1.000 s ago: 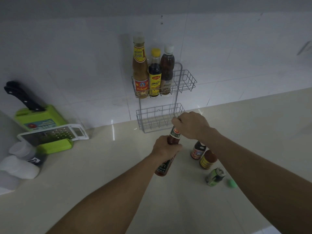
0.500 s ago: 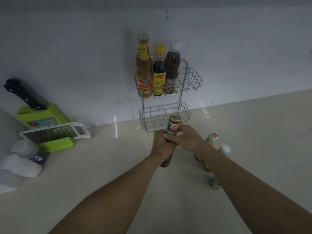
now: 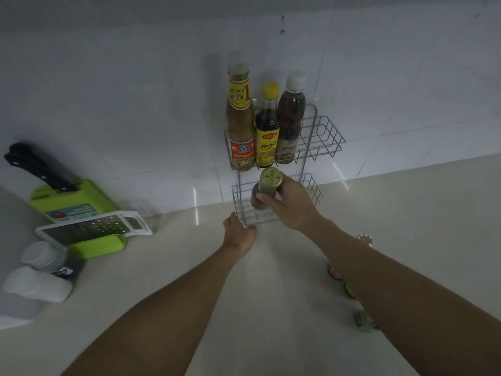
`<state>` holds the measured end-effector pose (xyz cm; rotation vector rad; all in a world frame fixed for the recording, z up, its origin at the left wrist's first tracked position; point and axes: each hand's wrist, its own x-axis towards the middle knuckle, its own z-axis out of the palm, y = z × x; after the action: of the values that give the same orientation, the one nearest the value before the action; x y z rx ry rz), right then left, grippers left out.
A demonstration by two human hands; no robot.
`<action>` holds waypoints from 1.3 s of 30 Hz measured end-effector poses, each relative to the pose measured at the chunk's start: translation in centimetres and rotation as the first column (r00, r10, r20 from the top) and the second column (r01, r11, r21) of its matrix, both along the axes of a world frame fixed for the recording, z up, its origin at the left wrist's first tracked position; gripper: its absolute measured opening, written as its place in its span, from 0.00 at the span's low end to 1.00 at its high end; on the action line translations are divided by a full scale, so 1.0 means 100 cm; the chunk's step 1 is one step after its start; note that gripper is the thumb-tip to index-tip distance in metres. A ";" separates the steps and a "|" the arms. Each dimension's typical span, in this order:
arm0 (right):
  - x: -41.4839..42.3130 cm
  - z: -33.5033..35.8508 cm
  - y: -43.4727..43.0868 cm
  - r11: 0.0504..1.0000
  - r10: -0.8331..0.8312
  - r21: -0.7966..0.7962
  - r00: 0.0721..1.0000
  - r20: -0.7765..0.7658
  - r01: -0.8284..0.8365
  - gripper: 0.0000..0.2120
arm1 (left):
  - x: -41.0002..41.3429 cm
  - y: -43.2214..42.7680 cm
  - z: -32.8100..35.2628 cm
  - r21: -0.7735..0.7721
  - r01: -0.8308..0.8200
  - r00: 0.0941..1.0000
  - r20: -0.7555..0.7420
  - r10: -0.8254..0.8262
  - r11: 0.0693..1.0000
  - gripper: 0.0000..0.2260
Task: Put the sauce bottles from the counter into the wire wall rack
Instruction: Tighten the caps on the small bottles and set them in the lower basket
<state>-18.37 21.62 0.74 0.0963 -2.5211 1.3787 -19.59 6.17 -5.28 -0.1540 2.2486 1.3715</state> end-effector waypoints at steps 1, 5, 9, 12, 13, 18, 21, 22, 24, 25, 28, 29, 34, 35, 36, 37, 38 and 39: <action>-0.004 -0.002 -0.003 1.000 0.016 0.012 1.000 -0.015 -0.016 0.09 | -0.005 0.000 -0.002 0.002 -0.001 1.000 0.016 0.001 1.000 0.37; -0.020 -0.016 -0.013 1.000 0.024 -0.003 1.000 0.000 -0.024 0.10 | -0.019 0.001 -0.008 0.062 -0.041 0.997 0.061 0.037 0.997 0.38; -0.042 -0.031 -0.019 0.999 0.039 -0.022 0.992 0.122 -0.037 0.10 | -0.025 0.006 -0.012 0.096 -0.012 0.998 0.060 0.006 0.995 0.28; -0.056 -0.040 -0.027 0.999 0.043 0.009 0.968 0.247 -0.047 0.16 | -0.027 0.007 -0.010 0.129 -0.006 0.999 0.032 0.002 0.992 0.27; -0.061 -0.042 -0.029 0.999 0.038 0.021 0.962 0.271 -0.045 0.17 | -0.027 0.007 -0.010 0.130 0.002 1.000 0.017 -0.004 0.991 0.28; -0.077 -0.046 -0.034 0.998 0.038 0.024 0.932 0.360 -0.050 0.19 | -0.029 0.007 -0.010 0.139 0.020 0.999 0.036 -0.025 0.990 0.29; -0.077 -0.051 -0.034 0.998 0.054 0.005 0.904 0.424 -0.061 0.21 | -0.031 0.007 -0.007 0.127 0.029 0.996 0.079 -0.039 0.991 0.32; -0.076 -0.053 -0.035 0.998 0.060 -0.012 0.894 0.445 -0.061 0.21 | -0.032 0.008 -0.007 0.124 0.029 0.996 0.083 -0.039 0.992 0.32; -0.073 -0.056 -0.035 0.997 0.072 -0.050 0.866 0.495 -0.054 0.23 | -0.032 0.008 -0.005 0.105 0.036 0.995 0.086 -0.045 0.994 0.33; -0.071 -0.055 -0.035 0.997 0.077 -0.059 0.851 0.520 -0.055 0.24 | -0.032 0.008 -0.004 0.082 0.049 0.995 0.087 -0.056 0.995 0.33; -0.068 -0.048 -0.028 0.996 0.093 -0.041 0.816 0.571 -0.085 0.28 | -0.029 0.009 -0.003 -0.016 0.106 0.988 0.111 -0.103 0.994 0.33; -0.066 -0.042 -0.025 0.995 0.083 -0.007 0.810 0.580 -0.096 0.32 | -0.027 0.010 -0.003 -0.059 0.118 0.986 0.127 -0.110 0.991 0.34; -0.044 -0.002 0.005 0.974 0.045 0.162 0.835 0.548 -0.159 0.41 | -0.002 0.024 -0.002 -0.162 0.185 0.972 0.178 -0.156 0.969 0.37; -0.037 0.006 0.014 0.972 0.046 0.170 0.845 0.532 -0.160 0.40 | 0.004 0.029 -0.003 -0.157 0.193 0.971 0.173 -0.166 0.969 0.38; -0.029 0.014 0.023 0.971 0.042 0.179 0.855 0.517 -0.156 0.39 | 0.010 0.035 -0.003 -0.147 0.200 0.970 0.167 -0.175 0.969 0.39; -0.022 0.021 0.032 0.969 0.030 0.195 0.862 0.506 -0.149 0.37 | 0.016 0.039 -0.002 -0.133 0.211 0.969 0.160 -0.189 0.968 0.39; -0.011 0.029 0.044 0.965 0.010 0.222 0.866 0.500 -0.140 0.35 | 0.023 0.046 -0.002 -0.117 0.229 0.966 0.150 -0.210 0.966 0.38; -0.003 0.035 0.054 0.955 -0.005 0.257 0.862 0.507 -0.146 0.33 | 0.029 0.052 -0.002 -0.104 0.245 0.964 0.134 -0.231 0.964 0.37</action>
<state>-18.63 27.02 4.24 -0.1386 -3.1767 1.1629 -16.67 11.36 -5.49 -0.0050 2.1683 1.0729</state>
